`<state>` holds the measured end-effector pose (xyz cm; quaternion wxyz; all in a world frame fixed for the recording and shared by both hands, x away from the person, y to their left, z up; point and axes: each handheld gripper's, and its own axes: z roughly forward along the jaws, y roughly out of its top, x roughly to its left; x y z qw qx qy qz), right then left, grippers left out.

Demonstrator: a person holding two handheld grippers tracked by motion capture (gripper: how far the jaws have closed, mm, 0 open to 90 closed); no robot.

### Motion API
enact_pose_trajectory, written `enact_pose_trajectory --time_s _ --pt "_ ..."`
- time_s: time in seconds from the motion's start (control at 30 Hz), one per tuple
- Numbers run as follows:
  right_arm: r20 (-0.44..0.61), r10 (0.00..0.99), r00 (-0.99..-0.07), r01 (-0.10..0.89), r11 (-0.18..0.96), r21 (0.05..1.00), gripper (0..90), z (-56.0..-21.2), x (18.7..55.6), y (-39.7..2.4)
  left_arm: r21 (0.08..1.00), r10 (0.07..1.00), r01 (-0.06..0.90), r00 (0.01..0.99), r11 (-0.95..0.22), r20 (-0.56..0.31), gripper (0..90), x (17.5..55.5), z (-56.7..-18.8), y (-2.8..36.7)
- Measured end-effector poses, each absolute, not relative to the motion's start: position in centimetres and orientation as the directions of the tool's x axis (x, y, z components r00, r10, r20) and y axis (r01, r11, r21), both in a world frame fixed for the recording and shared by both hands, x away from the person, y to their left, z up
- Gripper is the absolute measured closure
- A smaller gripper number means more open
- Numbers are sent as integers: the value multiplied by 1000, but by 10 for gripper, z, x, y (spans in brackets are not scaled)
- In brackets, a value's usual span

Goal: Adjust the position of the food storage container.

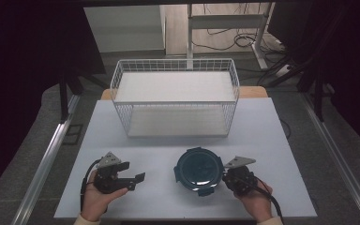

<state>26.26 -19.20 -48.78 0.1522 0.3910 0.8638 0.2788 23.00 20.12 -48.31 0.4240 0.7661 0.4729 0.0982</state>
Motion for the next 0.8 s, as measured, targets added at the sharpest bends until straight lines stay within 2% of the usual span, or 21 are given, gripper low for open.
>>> enact_pose_trajectory --time_s 0.8 --pt "-15 693 -721 535 570 623 897 -499 258 -127 743 812 644 526 -183 -255 211 230 -483 205"
